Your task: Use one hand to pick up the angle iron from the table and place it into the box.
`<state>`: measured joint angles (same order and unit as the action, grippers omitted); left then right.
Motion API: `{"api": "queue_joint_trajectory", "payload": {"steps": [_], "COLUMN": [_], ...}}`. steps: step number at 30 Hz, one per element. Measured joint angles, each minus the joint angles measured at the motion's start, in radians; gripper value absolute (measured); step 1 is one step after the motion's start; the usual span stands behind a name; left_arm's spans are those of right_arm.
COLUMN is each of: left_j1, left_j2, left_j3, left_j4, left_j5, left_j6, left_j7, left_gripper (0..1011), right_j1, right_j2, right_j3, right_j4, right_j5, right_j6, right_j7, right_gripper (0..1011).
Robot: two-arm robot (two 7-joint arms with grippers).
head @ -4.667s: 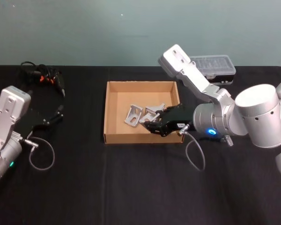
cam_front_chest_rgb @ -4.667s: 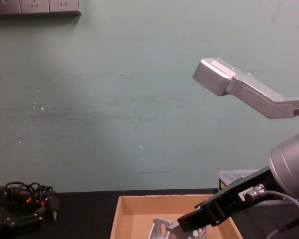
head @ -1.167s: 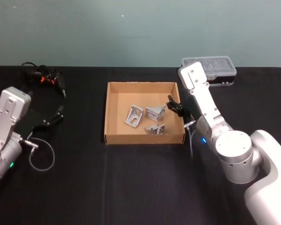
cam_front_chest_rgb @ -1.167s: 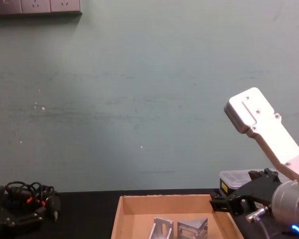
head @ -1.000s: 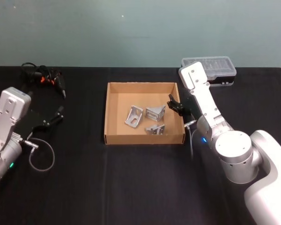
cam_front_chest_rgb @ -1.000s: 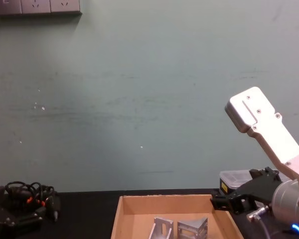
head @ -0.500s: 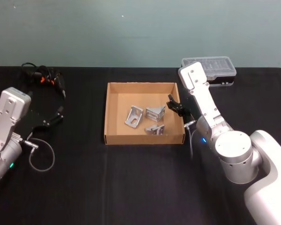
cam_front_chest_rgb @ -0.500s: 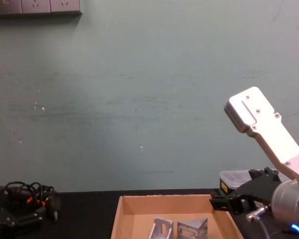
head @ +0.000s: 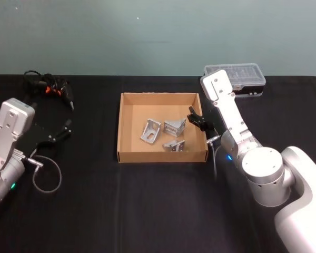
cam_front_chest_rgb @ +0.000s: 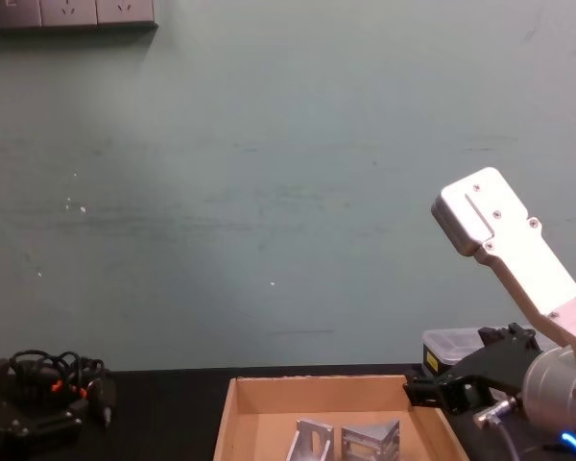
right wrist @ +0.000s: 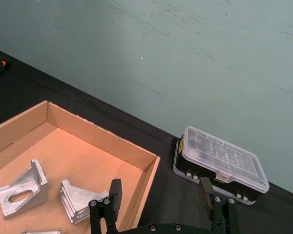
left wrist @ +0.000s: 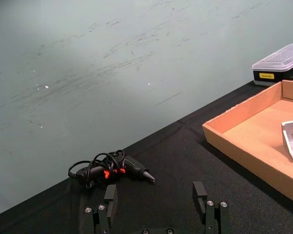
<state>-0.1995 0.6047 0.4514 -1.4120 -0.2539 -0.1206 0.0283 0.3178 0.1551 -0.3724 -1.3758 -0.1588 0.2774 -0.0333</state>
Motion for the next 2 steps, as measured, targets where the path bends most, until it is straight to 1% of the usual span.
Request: {"api": "queue_joint_trajectory", "payload": {"steps": [2], "left_j1": [0.0], "left_j2": [0.0], "left_j3": [0.0], "left_j4": [0.0], "left_j5": [0.0], "left_j6": [0.0], "left_j7": [0.0], "left_gripper": [1011], "right_j1": [0.0], "right_j2": [0.0], "right_j3": [0.0], "right_j4": [0.0], "right_j5": [0.0], "right_j6": [0.0], "right_j7": [0.0], "right_gripper": [1002]}}
